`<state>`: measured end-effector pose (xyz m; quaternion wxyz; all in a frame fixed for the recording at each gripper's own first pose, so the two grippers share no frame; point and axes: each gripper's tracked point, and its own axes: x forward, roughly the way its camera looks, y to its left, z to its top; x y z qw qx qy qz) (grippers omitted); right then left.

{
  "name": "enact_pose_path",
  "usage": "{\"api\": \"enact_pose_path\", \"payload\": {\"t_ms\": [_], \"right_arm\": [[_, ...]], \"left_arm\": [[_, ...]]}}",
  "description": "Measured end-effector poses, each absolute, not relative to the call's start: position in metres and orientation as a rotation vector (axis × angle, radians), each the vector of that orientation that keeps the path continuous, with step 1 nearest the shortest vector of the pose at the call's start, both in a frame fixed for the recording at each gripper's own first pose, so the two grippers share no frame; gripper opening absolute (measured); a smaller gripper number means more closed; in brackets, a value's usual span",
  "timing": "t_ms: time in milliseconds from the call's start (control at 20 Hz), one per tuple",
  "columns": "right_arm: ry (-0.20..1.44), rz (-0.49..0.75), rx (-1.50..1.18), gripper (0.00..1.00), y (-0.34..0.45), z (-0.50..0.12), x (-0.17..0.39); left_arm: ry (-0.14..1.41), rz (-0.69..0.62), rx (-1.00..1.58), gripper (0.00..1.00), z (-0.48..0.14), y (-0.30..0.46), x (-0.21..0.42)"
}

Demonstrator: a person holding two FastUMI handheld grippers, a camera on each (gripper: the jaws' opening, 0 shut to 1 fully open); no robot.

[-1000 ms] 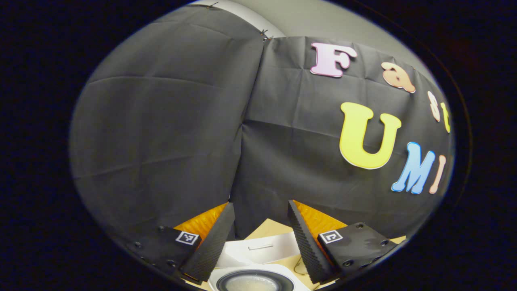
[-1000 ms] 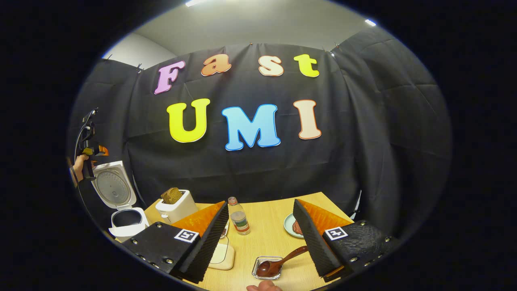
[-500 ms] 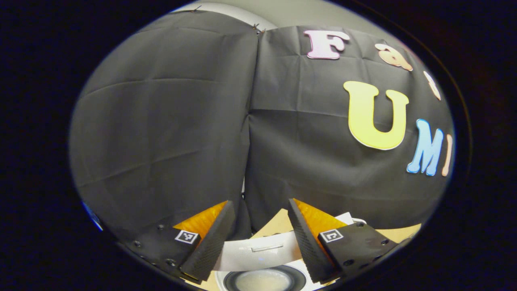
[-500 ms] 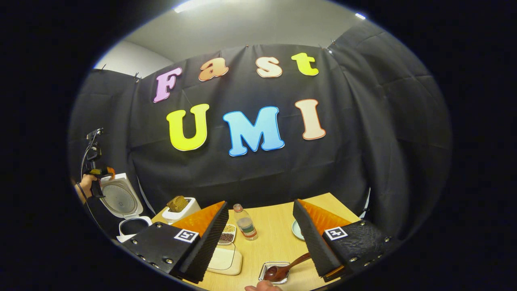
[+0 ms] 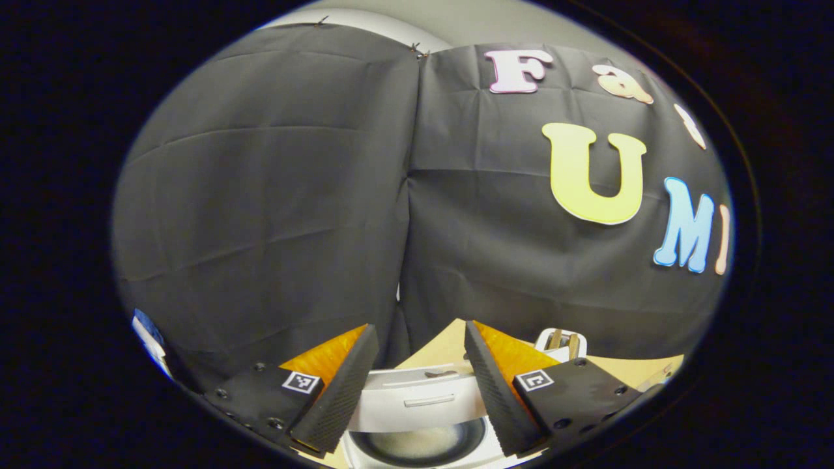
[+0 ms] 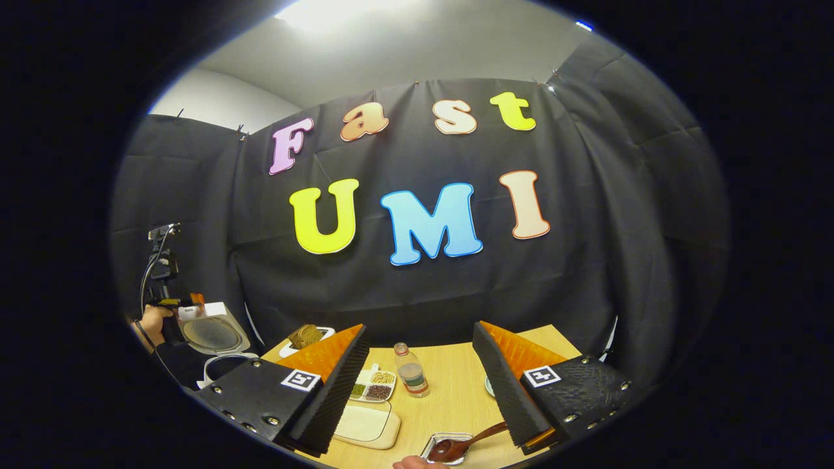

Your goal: Close the left gripper, press the button to open the rice cooker; take a wooden spoon from the chopstick holder with the right hand, scoop a spoonful of rice and pour it into the rice cooker, then put the wooden spoon back into the chopstick holder.

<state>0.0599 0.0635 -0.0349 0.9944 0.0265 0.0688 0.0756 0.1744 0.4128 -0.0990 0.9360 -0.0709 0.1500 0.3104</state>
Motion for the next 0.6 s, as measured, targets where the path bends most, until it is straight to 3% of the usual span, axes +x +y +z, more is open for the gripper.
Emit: {"api": "enact_pose_path", "payload": {"t_ms": [600], "right_arm": [[0.149, 0.178, 0.034, 0.98, 0.063, -0.037, 0.051]], "left_arm": [[0.399, 0.584, -0.198, 0.93, -0.163, 0.358, 0.137]]}}
